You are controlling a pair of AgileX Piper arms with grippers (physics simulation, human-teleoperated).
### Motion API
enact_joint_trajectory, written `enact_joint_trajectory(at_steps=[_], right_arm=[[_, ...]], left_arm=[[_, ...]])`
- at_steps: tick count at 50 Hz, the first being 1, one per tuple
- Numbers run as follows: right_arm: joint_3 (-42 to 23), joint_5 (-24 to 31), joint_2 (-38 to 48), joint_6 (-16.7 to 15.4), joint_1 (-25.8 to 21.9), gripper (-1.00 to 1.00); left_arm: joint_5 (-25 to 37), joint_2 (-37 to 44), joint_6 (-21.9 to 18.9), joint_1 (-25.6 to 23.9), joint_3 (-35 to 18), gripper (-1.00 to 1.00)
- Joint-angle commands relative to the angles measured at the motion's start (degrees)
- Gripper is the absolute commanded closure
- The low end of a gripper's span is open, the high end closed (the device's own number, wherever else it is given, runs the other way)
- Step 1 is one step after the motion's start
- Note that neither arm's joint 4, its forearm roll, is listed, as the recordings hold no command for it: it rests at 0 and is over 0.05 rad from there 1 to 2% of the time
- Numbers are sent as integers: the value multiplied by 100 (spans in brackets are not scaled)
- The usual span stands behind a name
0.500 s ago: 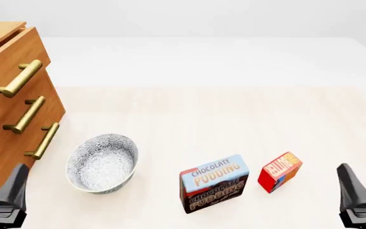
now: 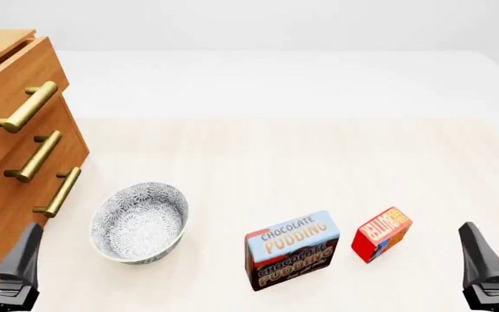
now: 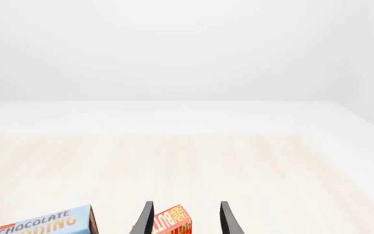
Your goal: Put the butter at the back in the top drawer of the cabinet and close it.
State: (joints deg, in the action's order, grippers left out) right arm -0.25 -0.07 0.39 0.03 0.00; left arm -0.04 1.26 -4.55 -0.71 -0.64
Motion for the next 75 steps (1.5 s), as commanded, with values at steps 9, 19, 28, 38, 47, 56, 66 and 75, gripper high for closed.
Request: enact_joint_trajectory(at_steps=[9,19,28,38,47,56,66,75], right_arm=[[-2,-2,5,2,0,-100],[-2,-2,3,-1,1,-100],[-2,-2,2,0,1,-100],[-2,-2,4,0,2,-100],[-2,-2,5,1,0,-100],[-2,-2,5,1,-1,-100],[-2,-2,4,1,-1,-100],[-2,-2,4,1,-1,-100]], left_arm=[[-205,277,-1125,-187,45,-100],[490,-97,-1771,-146,-452,-100],[825,5,-2284,-178,-769,-100],[750,339,-2849,-266,-913,-100],[607,597,-3447,-394,-839,-100],[548,814,-3916,-334,-959,-100],[432,1049,-4331,-357,-1012,-100],[250,1358,-4791,-370,-1073,-100]])
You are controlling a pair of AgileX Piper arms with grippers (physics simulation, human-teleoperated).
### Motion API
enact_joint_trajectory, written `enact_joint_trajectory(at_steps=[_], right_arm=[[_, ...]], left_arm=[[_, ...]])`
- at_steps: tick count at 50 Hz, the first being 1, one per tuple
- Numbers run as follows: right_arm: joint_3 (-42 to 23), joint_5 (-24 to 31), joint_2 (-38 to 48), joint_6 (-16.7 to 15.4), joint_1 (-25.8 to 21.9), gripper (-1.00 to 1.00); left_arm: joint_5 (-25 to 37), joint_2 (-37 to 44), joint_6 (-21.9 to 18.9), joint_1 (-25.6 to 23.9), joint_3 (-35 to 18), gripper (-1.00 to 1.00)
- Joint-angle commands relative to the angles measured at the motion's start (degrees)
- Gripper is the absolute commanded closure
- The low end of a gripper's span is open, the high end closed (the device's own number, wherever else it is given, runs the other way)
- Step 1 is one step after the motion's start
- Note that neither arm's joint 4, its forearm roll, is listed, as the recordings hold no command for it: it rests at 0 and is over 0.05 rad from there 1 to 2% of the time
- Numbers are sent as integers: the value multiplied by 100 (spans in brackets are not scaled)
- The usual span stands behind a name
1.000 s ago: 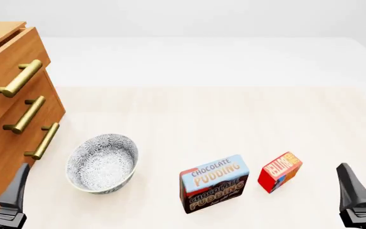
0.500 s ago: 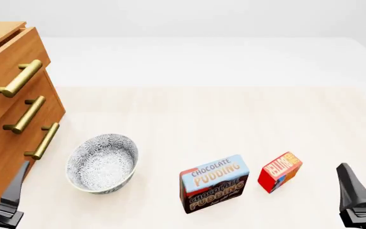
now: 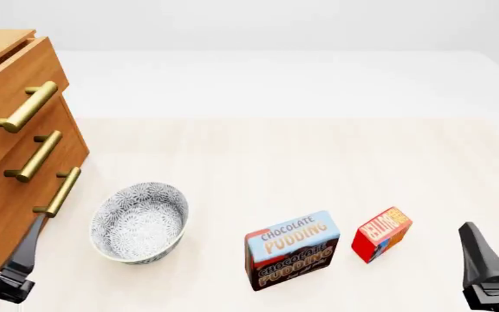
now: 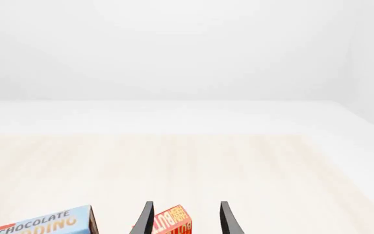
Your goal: Put the butter at the back in the top drawer of the cabinet and close it.
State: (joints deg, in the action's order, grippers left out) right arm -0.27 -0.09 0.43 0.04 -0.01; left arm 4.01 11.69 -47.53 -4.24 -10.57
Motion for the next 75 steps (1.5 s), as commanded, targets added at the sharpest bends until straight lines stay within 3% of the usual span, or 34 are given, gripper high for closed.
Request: enact_joint_trajectory(at_steps=[1,14,15,17,44,47,62,75], right_arm=[[0,0,0,0,-1,-100],[0,0,0,-1,-1,-100],[0,0,0,1,0,-100],[0,0,-1,0,0,-100],[0,0,1,0,-1,-100],[0,0,0,1,0,-100],[0,0,0,0,0,-100],[0,0,1,-1,1,-100]], left_arm=[[-157,315,-493,-17,-80,-100],[-749,1188,-996,142,-77,-100],[-1130,1671,-1564,260,-158,-100],[-1186,1730,-1621,252,-162,-100],[-1586,2015,-2202,385,-77,-100],[-1420,1978,-2201,583,-191,-100],[-1473,1980,-2485,625,-281,-100],[-1048,1832,-2575,643,-811,-100]])
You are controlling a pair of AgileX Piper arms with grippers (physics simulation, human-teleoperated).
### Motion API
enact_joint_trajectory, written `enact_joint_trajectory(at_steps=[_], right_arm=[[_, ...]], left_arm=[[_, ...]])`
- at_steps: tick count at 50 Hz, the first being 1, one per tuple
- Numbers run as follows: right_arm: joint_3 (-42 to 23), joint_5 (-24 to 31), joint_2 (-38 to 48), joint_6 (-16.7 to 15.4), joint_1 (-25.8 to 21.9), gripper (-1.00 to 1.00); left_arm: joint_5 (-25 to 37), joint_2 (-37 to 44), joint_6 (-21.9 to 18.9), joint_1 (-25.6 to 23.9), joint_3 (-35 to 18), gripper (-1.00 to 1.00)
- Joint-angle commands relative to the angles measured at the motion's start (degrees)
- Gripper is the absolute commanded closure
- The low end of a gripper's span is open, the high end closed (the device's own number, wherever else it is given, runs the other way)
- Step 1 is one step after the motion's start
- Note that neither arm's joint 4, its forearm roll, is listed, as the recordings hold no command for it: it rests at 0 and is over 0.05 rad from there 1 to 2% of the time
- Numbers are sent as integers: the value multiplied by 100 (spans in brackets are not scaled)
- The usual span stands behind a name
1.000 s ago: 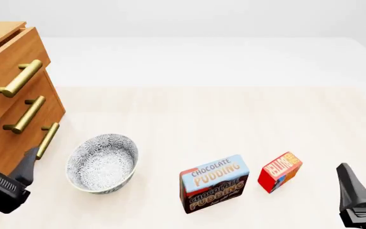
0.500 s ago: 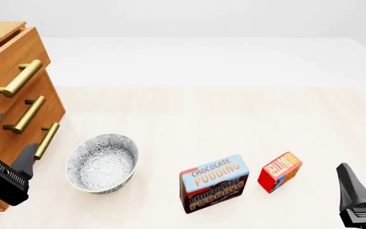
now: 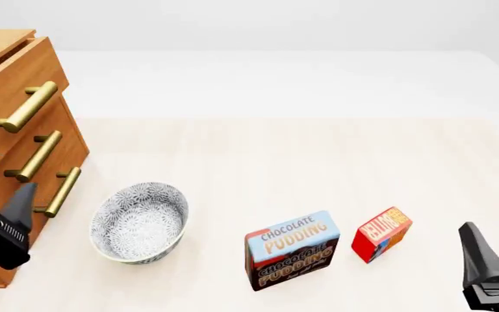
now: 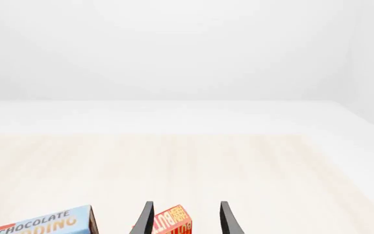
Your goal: Put the butter at the back in the top drawer of the cabinet and close it.
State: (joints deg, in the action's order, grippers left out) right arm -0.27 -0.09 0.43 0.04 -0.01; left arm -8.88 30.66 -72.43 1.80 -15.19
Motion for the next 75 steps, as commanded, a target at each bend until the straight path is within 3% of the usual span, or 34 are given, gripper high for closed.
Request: enact_joint_trajectory(at_steps=[1,36,75], right_arm=[[0,0,-1,-1,1,-100],[0,0,0,0,1,-100],[0,0,0,0,-1,-100]], left_arm=[[230,-61,-99,35,-356,-100],[-861,1380,-229,44,-466,-100],[-1195,2086,-213,542,-683,-100]])
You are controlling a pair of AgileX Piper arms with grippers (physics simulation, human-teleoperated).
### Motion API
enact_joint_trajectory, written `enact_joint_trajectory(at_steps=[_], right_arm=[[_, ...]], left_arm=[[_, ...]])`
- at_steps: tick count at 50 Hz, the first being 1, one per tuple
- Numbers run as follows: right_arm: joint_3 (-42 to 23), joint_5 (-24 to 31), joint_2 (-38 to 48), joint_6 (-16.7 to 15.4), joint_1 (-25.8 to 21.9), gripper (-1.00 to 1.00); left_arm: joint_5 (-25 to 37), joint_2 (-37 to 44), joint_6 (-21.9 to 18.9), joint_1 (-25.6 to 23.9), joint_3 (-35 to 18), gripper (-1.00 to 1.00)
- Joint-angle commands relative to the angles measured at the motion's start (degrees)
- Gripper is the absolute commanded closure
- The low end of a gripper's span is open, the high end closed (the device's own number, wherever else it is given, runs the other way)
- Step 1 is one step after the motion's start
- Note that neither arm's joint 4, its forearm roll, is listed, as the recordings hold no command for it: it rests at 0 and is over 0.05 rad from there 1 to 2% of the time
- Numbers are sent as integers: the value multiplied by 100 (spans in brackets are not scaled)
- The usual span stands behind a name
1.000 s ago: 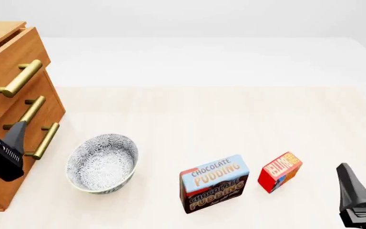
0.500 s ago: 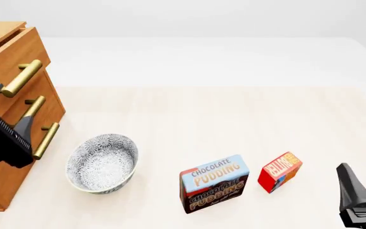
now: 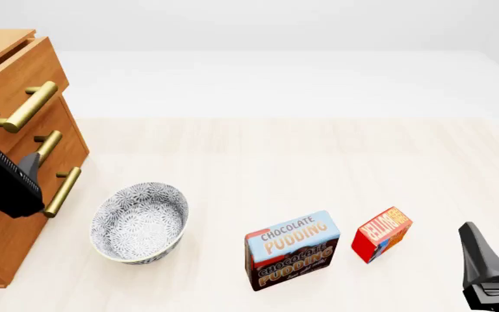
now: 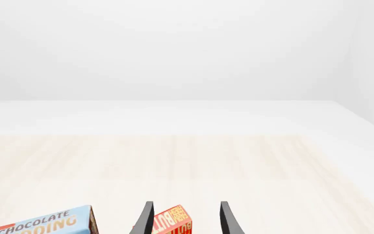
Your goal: Put the butter at the back in the top drawer of the cabinet and close it.
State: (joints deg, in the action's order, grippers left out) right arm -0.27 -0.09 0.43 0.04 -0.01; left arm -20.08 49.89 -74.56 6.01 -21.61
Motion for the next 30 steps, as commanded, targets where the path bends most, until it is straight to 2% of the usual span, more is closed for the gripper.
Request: enact_joint_trajectory(at_steps=[1,30], right_arm=[[0,0,0,0,-1,-100],[0,0,-1,-1,1,-100]], left_arm=[[-111,190,-4,108,-39,-100],[-234,629,47,188,-246,-100]])
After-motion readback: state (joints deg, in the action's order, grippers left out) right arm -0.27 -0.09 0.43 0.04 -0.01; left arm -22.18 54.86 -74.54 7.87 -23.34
